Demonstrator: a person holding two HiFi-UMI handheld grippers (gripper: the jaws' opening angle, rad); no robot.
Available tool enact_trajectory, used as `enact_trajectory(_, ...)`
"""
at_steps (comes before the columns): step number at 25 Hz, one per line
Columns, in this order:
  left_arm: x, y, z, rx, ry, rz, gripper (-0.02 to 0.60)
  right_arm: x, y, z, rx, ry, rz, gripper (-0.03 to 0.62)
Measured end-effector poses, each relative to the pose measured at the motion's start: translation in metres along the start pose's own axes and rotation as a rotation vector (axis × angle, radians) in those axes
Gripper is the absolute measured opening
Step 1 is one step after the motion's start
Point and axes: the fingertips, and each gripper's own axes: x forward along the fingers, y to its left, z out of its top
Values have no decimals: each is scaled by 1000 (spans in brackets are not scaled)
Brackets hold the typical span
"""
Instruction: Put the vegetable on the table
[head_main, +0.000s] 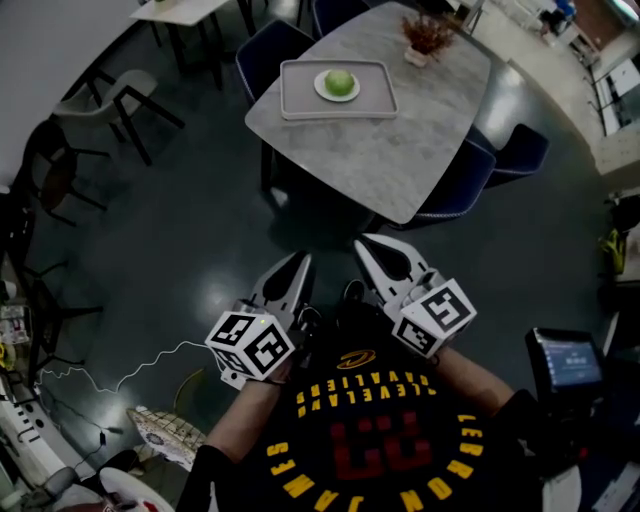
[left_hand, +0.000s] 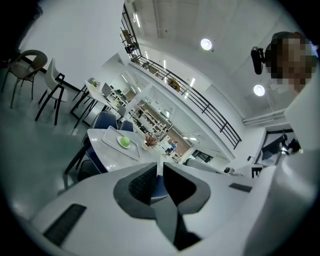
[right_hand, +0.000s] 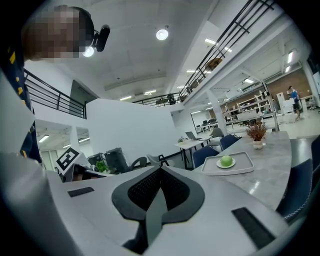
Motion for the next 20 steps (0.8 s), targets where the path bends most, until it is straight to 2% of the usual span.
enact_trajectory(4,9,13,13,-12,4,13,41,22,-8,1,21,17,15,5)
enact_trajectory(10,25,49,48,-19,-43,89,41,72,-28,11,41,14,77,5)
enact_trajectory(15,63,61,69,-16,-59,123,41,105,-62,26,62,19,125,5)
enact_trajectory(20,113,63,88,-10,-49,133,41,125,-109,46,90,16,129,5)
